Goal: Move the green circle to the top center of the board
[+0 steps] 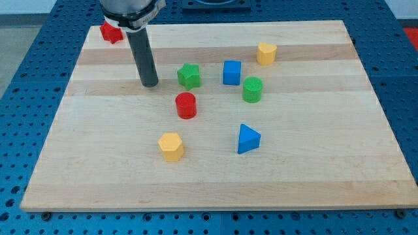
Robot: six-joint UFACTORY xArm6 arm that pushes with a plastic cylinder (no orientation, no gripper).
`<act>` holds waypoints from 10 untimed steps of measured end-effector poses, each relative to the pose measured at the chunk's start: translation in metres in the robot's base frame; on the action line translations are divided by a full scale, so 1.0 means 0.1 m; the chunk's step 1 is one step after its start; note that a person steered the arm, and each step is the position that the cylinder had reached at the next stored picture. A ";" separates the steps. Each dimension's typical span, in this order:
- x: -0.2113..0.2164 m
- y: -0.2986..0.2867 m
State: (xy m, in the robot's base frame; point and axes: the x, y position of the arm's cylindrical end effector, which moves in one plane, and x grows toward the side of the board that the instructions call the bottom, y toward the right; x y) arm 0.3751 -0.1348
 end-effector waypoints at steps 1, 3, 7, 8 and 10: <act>0.00 0.01; 0.12 0.73; 0.67 2.16; 0.67 2.24; 0.60 2.07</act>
State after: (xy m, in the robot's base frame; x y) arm 0.4347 0.0717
